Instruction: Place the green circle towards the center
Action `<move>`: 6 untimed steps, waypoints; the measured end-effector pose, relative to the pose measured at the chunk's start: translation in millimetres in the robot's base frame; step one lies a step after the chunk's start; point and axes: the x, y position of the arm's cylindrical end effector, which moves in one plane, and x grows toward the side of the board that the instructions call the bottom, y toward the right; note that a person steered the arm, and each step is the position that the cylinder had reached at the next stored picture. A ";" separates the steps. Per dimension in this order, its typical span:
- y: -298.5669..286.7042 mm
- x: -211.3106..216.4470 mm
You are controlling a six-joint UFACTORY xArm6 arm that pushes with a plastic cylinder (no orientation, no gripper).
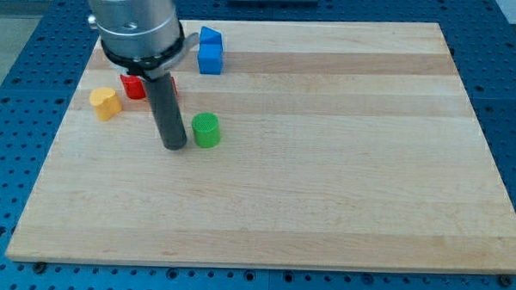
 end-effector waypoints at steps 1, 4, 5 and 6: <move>24.4 -8.3; 81.6 -50.3; 85.8 -40.2; 44.3 -14.4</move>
